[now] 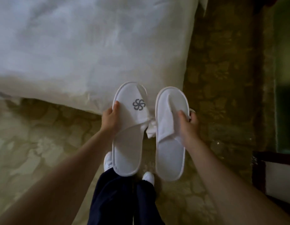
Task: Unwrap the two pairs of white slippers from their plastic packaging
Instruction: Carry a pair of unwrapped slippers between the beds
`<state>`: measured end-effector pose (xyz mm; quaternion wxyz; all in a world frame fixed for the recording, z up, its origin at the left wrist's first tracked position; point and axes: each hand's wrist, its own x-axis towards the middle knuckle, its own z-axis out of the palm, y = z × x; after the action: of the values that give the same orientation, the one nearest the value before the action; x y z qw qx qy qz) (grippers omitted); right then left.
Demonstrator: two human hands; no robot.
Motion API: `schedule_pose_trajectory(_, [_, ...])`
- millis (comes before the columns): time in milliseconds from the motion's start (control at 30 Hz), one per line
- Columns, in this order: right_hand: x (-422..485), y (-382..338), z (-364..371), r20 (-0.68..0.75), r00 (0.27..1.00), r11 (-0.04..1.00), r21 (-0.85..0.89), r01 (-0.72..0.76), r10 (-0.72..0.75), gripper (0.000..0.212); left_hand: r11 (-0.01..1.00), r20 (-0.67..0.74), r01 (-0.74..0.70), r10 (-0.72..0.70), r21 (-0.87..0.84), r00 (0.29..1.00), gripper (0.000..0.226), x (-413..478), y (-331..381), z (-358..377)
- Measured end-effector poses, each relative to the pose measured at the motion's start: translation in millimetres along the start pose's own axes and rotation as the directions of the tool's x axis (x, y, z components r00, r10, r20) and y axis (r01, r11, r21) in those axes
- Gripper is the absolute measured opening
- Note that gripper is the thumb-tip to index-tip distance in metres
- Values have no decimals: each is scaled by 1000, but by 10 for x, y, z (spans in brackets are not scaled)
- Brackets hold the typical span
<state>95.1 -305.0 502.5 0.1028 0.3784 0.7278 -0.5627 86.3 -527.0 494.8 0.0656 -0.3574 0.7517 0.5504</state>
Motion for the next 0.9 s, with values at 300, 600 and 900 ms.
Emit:
schedule_pose_trajectory(300, [-680, -139, 1274, 211, 972, 966, -214, 144, -98, 31, 985, -169, 91, -116, -146, 979, 41, 209, -677, -1343])
schedule_pose_trajectory(600, [-1771, -1, 2853, 405, 909, 887, -378, 264, -98, 35, 975, -295, 95, -152, -201, 943, 40, 324, -1477, -3023])
schedule_pose_trajectory(900, [-3376, 212, 4816, 610, 785, 807, -514, 291, 106, 40, 968, -419, 103, -194, -229, 887, 33, 429, -2407, -5319])
